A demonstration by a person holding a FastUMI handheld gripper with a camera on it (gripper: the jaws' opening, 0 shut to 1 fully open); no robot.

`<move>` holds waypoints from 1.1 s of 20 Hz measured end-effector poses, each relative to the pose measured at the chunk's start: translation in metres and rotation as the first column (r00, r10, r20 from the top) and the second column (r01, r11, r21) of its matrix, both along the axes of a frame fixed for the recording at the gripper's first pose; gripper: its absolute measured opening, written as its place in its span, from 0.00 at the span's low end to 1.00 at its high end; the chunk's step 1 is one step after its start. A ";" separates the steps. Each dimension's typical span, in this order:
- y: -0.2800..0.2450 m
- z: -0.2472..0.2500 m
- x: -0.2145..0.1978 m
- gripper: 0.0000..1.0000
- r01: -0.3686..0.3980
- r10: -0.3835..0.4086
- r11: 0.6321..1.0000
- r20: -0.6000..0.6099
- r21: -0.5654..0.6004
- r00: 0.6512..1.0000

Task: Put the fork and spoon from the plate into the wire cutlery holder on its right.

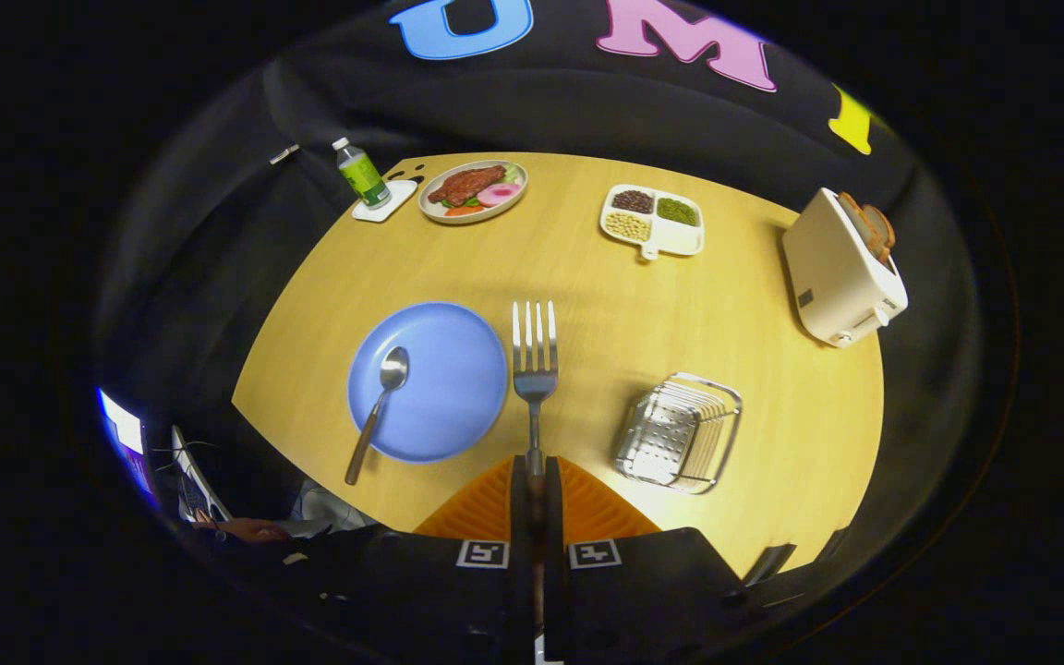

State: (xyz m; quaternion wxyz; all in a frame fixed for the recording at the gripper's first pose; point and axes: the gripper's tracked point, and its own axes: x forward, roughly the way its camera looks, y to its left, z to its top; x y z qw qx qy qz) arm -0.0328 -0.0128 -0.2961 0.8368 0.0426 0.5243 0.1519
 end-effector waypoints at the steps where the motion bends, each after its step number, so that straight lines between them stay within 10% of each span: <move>1: -0.013 0.000 -0.004 0.09 0.006 -0.006 1.000 -0.014 -0.010 1.000; 11: -0.098 -0.030 -0.035 0.09 -0.116 0.075 0.983 -0.273 -0.141 0.959; 22: -0.106 -0.060 -0.016 0.09 -0.400 0.216 0.899 -0.615 -0.178 0.758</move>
